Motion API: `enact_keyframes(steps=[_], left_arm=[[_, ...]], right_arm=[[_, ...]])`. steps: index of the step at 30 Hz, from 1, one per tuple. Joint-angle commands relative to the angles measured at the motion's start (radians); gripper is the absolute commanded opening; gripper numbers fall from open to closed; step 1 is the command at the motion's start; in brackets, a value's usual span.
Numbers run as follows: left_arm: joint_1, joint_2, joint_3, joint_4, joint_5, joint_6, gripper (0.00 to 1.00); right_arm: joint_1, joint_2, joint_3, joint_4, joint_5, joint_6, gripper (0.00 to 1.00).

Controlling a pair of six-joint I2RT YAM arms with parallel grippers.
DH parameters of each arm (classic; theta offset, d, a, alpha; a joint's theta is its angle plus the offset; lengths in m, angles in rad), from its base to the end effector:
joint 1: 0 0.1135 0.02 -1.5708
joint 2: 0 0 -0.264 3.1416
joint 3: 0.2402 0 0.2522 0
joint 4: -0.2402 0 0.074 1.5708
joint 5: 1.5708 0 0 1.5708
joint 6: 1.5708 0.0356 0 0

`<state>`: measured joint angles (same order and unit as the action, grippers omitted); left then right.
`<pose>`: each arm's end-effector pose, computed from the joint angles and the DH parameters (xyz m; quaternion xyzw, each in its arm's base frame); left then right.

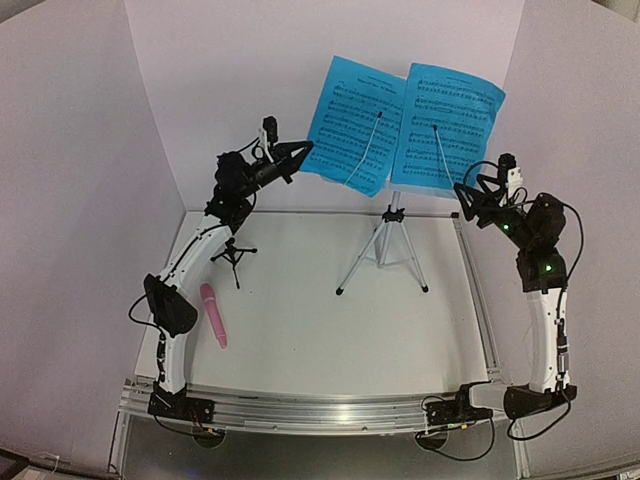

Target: Set up the instrument practice props

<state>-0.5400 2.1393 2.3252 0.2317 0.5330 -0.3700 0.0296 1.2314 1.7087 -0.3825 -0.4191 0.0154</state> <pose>0.4088 -0.2661 0.4827 0.2646 0.5053 -0.4844 0.6634 0.2276 0.0212 0.5383 -0.1586 0.6570 0.1562 0.7203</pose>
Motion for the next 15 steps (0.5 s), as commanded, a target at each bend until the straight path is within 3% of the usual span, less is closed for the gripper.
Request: enact_keyframes(steps=[1, 15], left_arm=[[0.009, -0.109, -0.080, 0.107, -0.011, -0.022, 0.00], [0.034, -0.183, -0.237, 0.166, -0.008, -0.061, 0.00]], right_arm=[[0.006, -0.020, -0.003, 0.014, 0.005, -0.007, 0.78], [0.006, -0.001, 0.008, 0.014, 0.009, 0.003, 0.79]])
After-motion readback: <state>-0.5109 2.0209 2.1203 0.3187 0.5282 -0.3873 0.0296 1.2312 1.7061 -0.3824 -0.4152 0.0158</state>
